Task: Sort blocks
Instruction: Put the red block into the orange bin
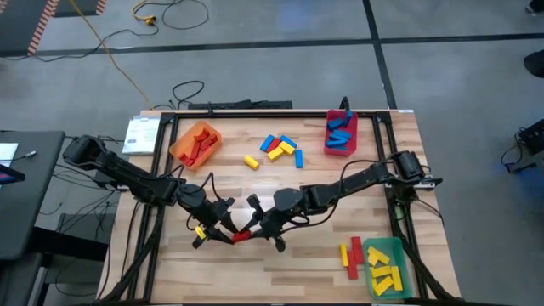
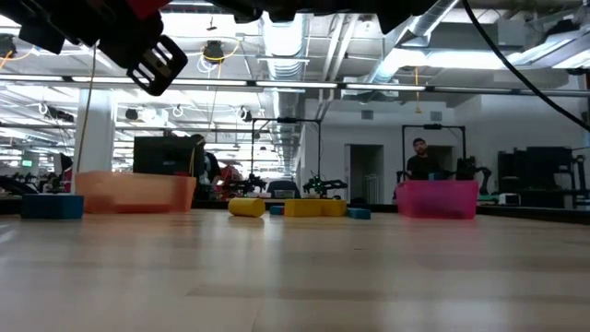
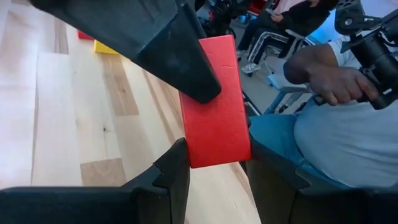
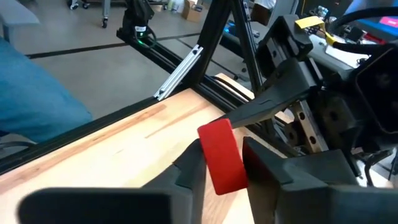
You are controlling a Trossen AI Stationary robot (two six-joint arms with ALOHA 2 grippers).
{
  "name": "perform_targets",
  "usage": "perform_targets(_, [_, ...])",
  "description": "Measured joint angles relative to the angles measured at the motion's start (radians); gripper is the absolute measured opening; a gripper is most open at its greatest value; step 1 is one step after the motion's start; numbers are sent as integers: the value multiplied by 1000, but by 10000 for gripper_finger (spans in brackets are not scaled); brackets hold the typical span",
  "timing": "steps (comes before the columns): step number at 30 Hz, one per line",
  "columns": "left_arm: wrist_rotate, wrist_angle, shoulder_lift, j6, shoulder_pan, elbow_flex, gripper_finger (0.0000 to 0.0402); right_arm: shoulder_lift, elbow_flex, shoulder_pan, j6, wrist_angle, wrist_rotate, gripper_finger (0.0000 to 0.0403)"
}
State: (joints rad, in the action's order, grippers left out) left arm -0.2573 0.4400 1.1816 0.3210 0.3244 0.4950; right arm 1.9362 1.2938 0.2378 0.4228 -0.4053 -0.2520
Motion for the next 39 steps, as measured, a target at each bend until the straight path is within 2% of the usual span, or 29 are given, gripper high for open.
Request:
perform_targets(5, [17, -4, 0, 1, 0, 0, 139, 0, 0, 1, 28, 3, 0, 67])
perform_targets(13, [47, -8, -6, -112, -3, 0, 166, -3, -1, 3, -38, 17, 37, 59])
perform_targets(24, [352, -64, -15, -253, -5, 2, 188, -62, -3, -8, -166, 222, 229, 57])
perform_targets(30, [393, -65, -14, -290, -5, 2, 189, -68, -3, -18, -213, 244, 312, 57])
perform_targets(35, [541, -80, -13, -296, 1, 1, 189, -71, 0, -48, -271, 246, 367, 57])
perform_targets(39, [581, -96, -13, -314, 9, 1, 189, -71, 0, -64, -305, 252, 369, 57])
